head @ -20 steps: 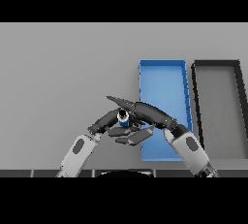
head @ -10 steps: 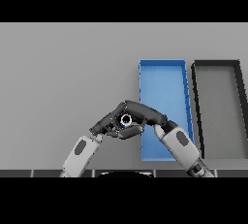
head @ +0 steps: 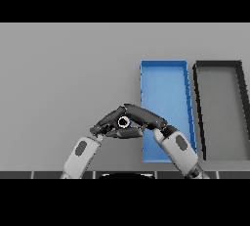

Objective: Pick up the blue pipe and place it into the blue bin.

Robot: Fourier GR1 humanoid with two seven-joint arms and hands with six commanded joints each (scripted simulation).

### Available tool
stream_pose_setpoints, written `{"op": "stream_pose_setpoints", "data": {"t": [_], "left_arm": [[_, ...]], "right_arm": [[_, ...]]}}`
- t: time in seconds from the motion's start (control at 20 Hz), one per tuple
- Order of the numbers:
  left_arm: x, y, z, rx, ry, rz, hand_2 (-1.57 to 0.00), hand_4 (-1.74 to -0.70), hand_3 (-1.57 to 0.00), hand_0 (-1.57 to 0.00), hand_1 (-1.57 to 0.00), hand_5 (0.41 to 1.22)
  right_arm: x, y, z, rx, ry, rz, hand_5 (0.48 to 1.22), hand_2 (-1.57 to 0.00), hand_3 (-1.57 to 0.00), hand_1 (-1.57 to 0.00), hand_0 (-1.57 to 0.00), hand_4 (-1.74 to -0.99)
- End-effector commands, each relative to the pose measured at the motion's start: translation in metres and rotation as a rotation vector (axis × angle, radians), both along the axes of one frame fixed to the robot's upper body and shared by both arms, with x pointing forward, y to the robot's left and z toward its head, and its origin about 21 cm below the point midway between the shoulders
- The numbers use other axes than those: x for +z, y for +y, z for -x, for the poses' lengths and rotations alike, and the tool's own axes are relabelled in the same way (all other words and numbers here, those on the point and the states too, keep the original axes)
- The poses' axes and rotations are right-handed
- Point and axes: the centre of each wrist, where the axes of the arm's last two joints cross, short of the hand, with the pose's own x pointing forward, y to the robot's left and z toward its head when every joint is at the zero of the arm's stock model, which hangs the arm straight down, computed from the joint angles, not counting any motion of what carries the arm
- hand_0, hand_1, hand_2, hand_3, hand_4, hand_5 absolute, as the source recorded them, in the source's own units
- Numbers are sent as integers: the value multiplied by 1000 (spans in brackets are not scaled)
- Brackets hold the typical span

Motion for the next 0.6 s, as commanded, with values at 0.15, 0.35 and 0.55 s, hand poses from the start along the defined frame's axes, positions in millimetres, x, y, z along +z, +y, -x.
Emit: {"op": "stream_pose_setpoints", "data": {"t": [0.15,0.35,0.55], "left_arm": [[1,2,4,5,-29,-18,-1069,-1512,-841,-1175,-1094,1221],[2,6,0,-44,-33,-95,-437,-1186,-344,-481,-448,1148],[2,11,-3,-24,29,-161,-178,-1031,-140,-196,-183,848]], "right_arm": [[3,-1,4,-24,0,-18,1202,-1558,-1552,-1558,-1557,-1496],[6,1,3,-45,10,0,1213,-1566,-1563,-1566,-1565,-1498],[5,2,2,-47,-13,-23,1218,-1569,-1568,-1569,-1569,-1499]]}}
